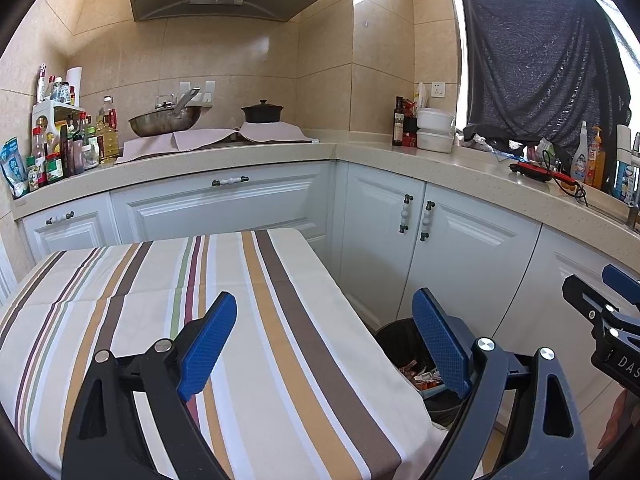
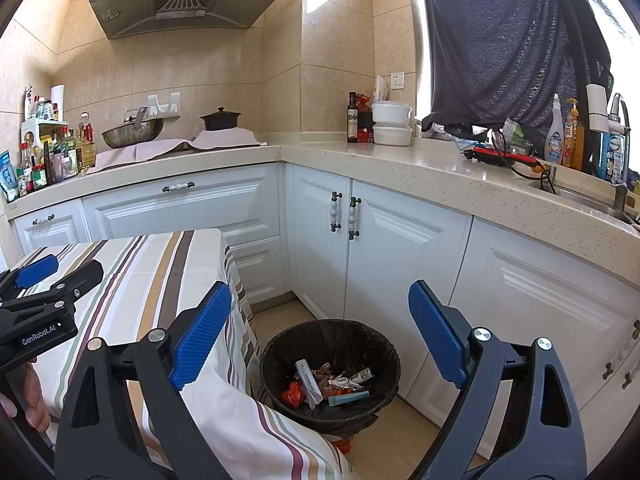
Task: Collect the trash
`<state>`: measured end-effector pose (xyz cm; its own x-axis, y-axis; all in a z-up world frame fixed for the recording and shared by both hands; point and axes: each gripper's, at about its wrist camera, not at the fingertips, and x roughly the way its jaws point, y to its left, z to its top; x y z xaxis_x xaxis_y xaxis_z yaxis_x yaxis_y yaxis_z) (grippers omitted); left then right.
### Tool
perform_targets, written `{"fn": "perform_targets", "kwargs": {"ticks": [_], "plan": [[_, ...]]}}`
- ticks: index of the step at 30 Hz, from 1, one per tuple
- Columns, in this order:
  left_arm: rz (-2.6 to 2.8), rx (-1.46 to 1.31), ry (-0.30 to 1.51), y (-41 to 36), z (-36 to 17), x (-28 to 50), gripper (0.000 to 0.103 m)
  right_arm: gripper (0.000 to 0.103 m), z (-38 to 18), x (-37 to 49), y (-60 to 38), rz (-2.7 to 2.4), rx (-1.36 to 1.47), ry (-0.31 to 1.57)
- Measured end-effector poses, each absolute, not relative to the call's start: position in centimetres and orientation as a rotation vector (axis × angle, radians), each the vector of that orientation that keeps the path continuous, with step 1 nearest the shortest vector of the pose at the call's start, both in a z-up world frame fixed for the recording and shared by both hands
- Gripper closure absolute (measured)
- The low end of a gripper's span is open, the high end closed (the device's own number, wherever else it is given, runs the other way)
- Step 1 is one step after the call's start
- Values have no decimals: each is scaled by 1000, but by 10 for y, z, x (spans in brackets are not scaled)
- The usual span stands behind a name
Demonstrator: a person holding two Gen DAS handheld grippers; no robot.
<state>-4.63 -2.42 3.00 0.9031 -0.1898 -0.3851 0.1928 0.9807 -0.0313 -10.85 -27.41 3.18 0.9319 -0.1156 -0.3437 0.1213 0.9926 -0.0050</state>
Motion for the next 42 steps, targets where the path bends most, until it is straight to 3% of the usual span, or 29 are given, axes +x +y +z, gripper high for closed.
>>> {"fn": "perform_targets", "kwargs": {"ticks": [28, 42], "plan": [[-210, 44, 387, -31, 28, -50, 16, 14, 25, -105, -269, -113, 14, 363], [-214, 34, 384, -33, 29, -47, 9, 14, 23, -102, -269, -108, 15, 368]]}}
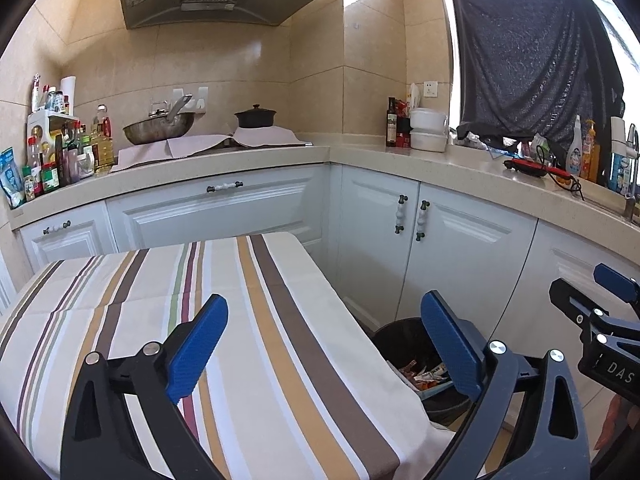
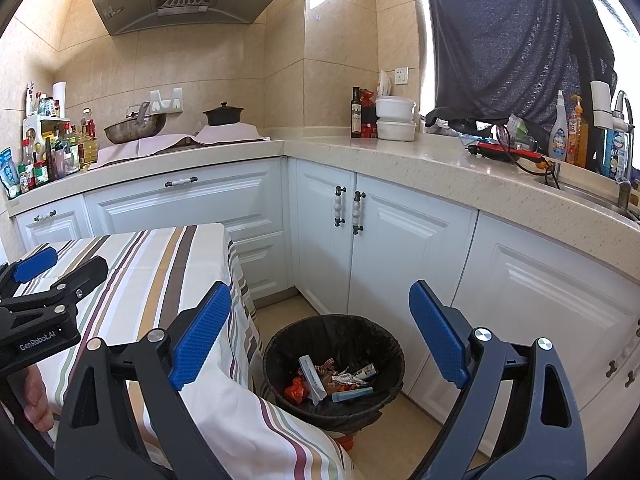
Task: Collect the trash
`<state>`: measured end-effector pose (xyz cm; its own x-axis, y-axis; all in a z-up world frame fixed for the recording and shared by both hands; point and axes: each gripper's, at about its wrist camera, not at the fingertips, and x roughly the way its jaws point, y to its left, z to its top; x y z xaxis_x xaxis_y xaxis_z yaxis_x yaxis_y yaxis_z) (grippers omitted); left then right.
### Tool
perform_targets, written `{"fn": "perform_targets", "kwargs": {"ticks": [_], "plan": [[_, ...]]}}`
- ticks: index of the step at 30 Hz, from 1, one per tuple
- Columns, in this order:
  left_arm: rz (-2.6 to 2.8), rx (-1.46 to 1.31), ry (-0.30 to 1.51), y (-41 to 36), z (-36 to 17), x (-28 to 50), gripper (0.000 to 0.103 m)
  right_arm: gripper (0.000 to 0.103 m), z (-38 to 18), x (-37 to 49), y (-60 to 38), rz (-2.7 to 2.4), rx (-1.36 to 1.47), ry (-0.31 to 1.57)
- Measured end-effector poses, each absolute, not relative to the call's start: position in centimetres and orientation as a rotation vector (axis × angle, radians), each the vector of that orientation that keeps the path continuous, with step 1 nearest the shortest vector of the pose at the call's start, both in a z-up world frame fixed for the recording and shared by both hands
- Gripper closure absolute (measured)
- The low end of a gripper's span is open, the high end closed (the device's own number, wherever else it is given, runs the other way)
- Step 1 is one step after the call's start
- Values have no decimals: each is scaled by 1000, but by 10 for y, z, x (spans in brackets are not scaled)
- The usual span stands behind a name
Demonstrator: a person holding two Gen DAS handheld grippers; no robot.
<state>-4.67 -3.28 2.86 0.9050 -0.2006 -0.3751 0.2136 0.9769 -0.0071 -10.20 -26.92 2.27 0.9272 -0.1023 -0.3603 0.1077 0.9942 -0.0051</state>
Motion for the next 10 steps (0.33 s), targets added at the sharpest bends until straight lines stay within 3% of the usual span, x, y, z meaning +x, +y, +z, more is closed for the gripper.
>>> {"fn": "perform_targets", "kwargs": {"ticks": [10], "plan": [[-158, 51, 498, -15, 10, -20, 9, 13, 17, -78, -253, -50, 5, 406]]}}
